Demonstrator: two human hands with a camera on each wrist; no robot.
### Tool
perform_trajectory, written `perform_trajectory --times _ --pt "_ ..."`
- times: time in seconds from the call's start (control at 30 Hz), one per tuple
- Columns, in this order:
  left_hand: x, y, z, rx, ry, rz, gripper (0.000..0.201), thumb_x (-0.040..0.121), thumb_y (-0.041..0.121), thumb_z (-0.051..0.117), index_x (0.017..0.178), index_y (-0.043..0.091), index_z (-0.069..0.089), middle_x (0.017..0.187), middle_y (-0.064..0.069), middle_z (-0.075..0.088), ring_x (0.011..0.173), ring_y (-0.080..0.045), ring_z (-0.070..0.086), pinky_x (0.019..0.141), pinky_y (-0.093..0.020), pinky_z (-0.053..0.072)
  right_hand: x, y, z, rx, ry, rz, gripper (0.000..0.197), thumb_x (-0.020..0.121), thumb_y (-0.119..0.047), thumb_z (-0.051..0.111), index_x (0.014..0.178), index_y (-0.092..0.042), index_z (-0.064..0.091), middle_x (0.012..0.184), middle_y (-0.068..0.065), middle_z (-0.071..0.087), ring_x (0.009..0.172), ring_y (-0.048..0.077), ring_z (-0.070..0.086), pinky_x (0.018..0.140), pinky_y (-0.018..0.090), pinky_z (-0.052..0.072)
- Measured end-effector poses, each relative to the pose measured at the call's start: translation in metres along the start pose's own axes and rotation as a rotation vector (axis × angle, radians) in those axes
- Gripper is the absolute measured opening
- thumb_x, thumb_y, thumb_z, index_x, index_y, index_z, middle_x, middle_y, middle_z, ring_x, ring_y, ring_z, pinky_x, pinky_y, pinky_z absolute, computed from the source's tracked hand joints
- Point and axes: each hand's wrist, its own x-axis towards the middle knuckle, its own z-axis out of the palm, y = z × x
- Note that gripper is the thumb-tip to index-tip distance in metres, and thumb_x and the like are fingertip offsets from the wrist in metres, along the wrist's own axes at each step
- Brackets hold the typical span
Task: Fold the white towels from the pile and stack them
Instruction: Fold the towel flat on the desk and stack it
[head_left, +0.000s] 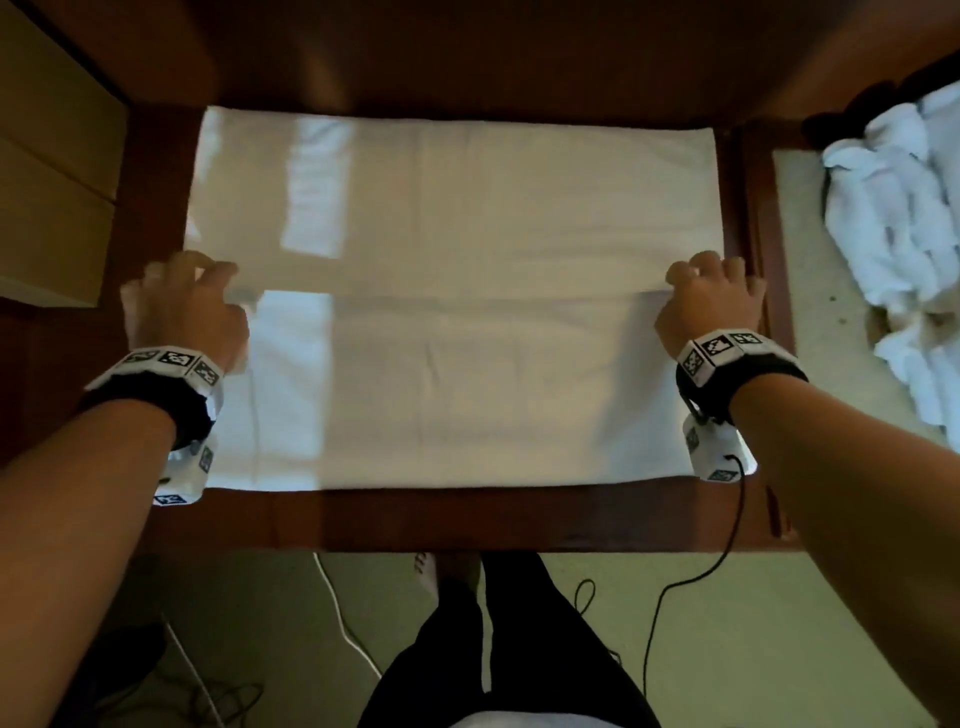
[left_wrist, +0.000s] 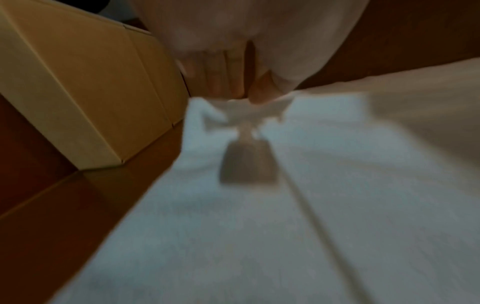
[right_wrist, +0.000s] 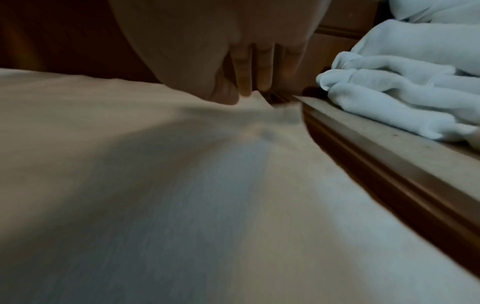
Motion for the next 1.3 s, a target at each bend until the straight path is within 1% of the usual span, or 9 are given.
perform_trajectory --times 0.13,0.27,0.4,0.6,0.73,0.83,0.93,1.13,1.3 --pt "-0.051 0.013 0.038 -0.064 -0.011 0.106 0.064 0.092 0.033 0.063 0.149 0.017 0.038 0.156 -0.015 0.030 0.139 -0.040 0.030 0.106 -0.059 0.029 -0.042 -0.018 0.036 0.204 0.169 -0.126 0.046 0.087 -0.023 0.053 0.132 -0.012 0.054 0.149 0.015 0.040 0.133 0.040 0.037 0.103 0.055 0.033" --pt "-0.114 0.010 0.082 -0.074 -0.199 0.145 0.075 0.095 0.069 0.028 0.159 0.033 0.009 0.167 -0.008 0.005 0.151 -0.040 0.010 0.115 -0.062 0.019 -0.111 -0.025 0.086 0.181 -0.067 -0.182 0.066 0.097 -0.057 0.028 0.156 -0.032 0.015 0.166 0.006 0.001 0.151 0.032 0.005 0.118 0.052 0.013" --pt "-0.169 -0.006 0.100 -0.050 -0.223 0.117 0.079 0.091 0.074 0.010 0.159 0.035 -0.003 0.168 -0.006 -0.006 0.153 -0.038 0.000 0.118 -0.061 0.012 -0.163 -0.011 0.107 0.132 -0.134 -0.207 0.071 0.095 -0.067 0.017 0.156 -0.039 -0.008 0.163 -0.002 -0.023 0.151 0.024 -0.018 0.121 0.050 -0.002" --pt "-0.198 0.010 0.092 -0.125 -0.215 0.131 0.082 0.089 0.070 0.025 0.158 0.026 0.020 0.166 -0.013 0.012 0.149 -0.041 0.015 0.117 -0.062 0.016 -0.186 -0.037 0.100 0.194 -0.113 -0.164 0.073 0.095 -0.064 0.020 0.158 -0.029 0.008 0.166 0.005 -0.009 0.152 0.027 -0.006 0.120 0.054 0.011" --pt "-0.195 0.049 0.099 -0.070 -0.209 0.342 0.081 0.088 0.073 0.028 0.158 0.033 0.021 0.168 -0.006 0.007 0.152 -0.037 0.010 0.116 -0.063 0.013 -0.200 -0.110 0.100 0.198 -0.045 -0.470 0.069 0.096 -0.059 0.033 0.156 -0.026 0.025 0.165 0.011 0.008 0.151 0.032 0.011 0.115 0.054 0.020" --pt "-0.196 0.055 0.107 -0.046 -0.197 0.331 0.081 0.087 0.075 0.027 0.158 0.037 0.017 0.168 -0.001 0.001 0.153 -0.037 0.005 0.115 -0.065 0.011 -0.209 -0.128 0.107 0.101 -0.113 -0.604 0.070 0.096 -0.063 0.031 0.157 -0.032 0.016 0.166 0.007 0.000 0.153 0.030 0.002 0.117 0.057 0.018" --pt "-0.198 0.051 0.110 -0.042 -0.176 0.319 0.083 0.087 0.076 0.025 0.159 0.036 0.016 0.169 -0.001 0.000 0.153 -0.038 0.005 0.115 -0.065 0.009 -0.189 -0.088 0.110 0.075 -0.119 -0.523 0.069 0.096 -0.068 0.021 0.157 -0.039 0.005 0.166 0.002 -0.009 0.153 0.025 -0.007 0.120 0.052 0.009" --pt "-0.196 0.056 0.106 -0.064 -0.192 0.285 0.084 0.085 0.079 0.023 0.158 0.038 0.016 0.168 0.000 0.002 0.153 -0.037 0.005 0.116 -0.065 0.010 -0.142 0.040 0.097 0.144 -0.172 -0.033 0.070 0.093 -0.073 0.013 0.154 -0.044 -0.006 0.164 -0.003 -0.017 0.151 0.020 -0.014 0.121 0.055 0.003" --pt "-0.192 0.091 0.094 -0.143 -0.194 0.176 0.086 0.084 0.078 0.026 0.158 0.036 0.013 0.168 -0.006 0.002 0.152 -0.037 0.006 0.116 -0.066 0.010 -0.148 0.008 0.087 0.165 -0.121 -0.083 0.075 0.092 -0.069 0.016 0.157 -0.033 0.005 0.165 0.005 -0.011 0.152 0.026 -0.008 0.120 0.054 0.006"
